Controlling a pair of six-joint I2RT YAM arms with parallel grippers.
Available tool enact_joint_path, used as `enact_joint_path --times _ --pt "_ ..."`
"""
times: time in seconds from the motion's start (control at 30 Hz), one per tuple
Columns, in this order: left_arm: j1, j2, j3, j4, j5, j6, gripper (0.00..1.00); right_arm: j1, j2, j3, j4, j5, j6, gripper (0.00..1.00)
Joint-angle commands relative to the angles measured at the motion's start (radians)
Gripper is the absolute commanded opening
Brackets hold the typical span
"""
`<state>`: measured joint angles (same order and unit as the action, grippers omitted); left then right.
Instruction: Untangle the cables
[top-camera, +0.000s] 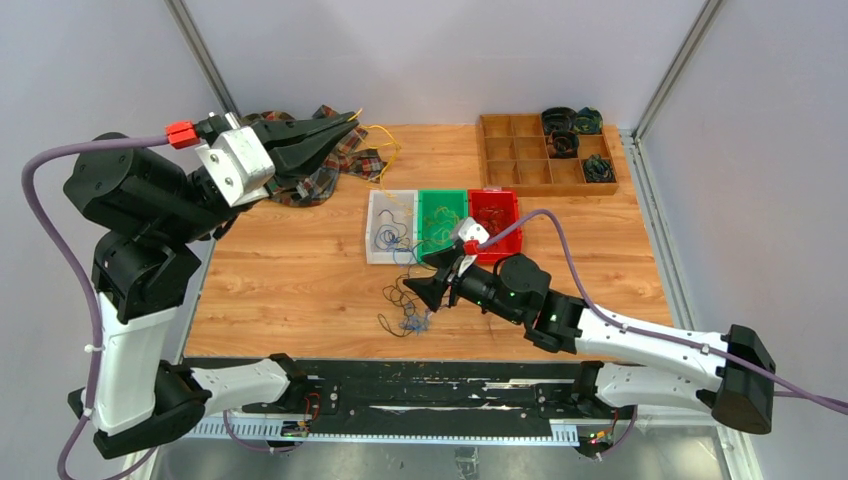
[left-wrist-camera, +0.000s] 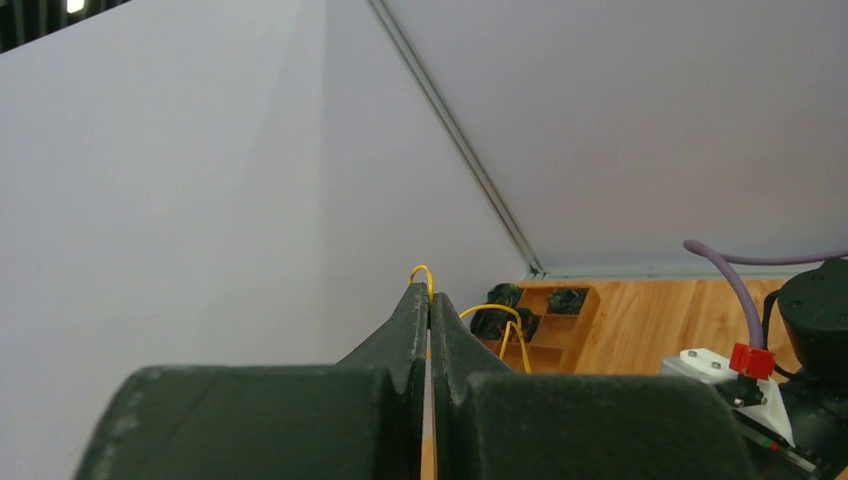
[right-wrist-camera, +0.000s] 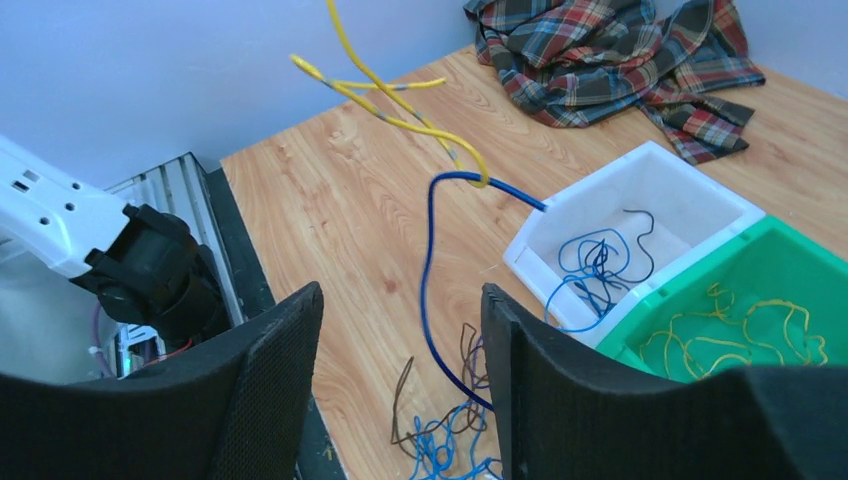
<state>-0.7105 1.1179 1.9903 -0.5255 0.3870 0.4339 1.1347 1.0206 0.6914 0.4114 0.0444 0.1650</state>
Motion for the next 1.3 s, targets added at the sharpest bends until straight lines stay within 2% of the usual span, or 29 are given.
enact_joint_path --times 0.0,0.1,0.17,0.47,0.6,0.67,0.77,0.83,0.9,1.0,1.07,1.27 --pt "-0.006 -0.017 -0.001 0.005 0.024 -0.014 0.0 0.023 0.041 0.048 0.041 0.02 -0.078 0.55" --pt "-0.006 -0.018 -0.005 0.005 0.027 -0.015 0.0 0.023 0.047 0.037 0.056 0.026 -0.078 0.38" --pt "-0.006 -0.021 -0.006 0.003 0.027 -0.011 0.01 0.023 0.04 0.027 0.061 0.033 -0.079 0.31" --pt "-0.006 -0.015 0.006 0.001 0.036 -0.023 0.0 0.025 0.023 0.021 0.043 0.04 -0.104 0.31" --pt "-0.006 -0.01 0.014 -0.002 0.035 -0.026 0.0 0.025 0.035 0.04 0.04 0.038 -0.123 0.09" --pt "-0.006 -0.007 0.019 -0.008 0.035 -0.026 0.0 0.03 0.036 0.044 0.034 0.033 -0.13 0.1" --pt "-0.006 -0.005 0.022 -0.016 0.037 -0.02 0.0 0.056 0.03 0.046 0.016 0.058 -0.175 0.24" --pt "-0.006 -0.003 0.023 -0.016 0.035 -0.018 0.0 0.062 0.021 0.048 0.004 0.079 -0.197 0.26" --pt "-0.006 -0.002 0.029 -0.016 0.037 -0.019 0.0 0.063 0.018 0.053 -0.005 0.081 -0.211 0.24" --pt "-0.006 0.002 0.035 -0.016 0.039 -0.023 0.0 0.063 0.033 0.073 -0.014 0.057 -0.23 0.08" --pt "-0.006 0.005 0.039 -0.016 0.037 -0.023 0.0 0.063 0.044 0.083 -0.015 0.043 -0.233 0.01" --pt "-0.006 0.009 0.053 -0.016 0.033 -0.015 0.01 0.063 0.049 0.044 0.005 0.028 -0.217 0.01"
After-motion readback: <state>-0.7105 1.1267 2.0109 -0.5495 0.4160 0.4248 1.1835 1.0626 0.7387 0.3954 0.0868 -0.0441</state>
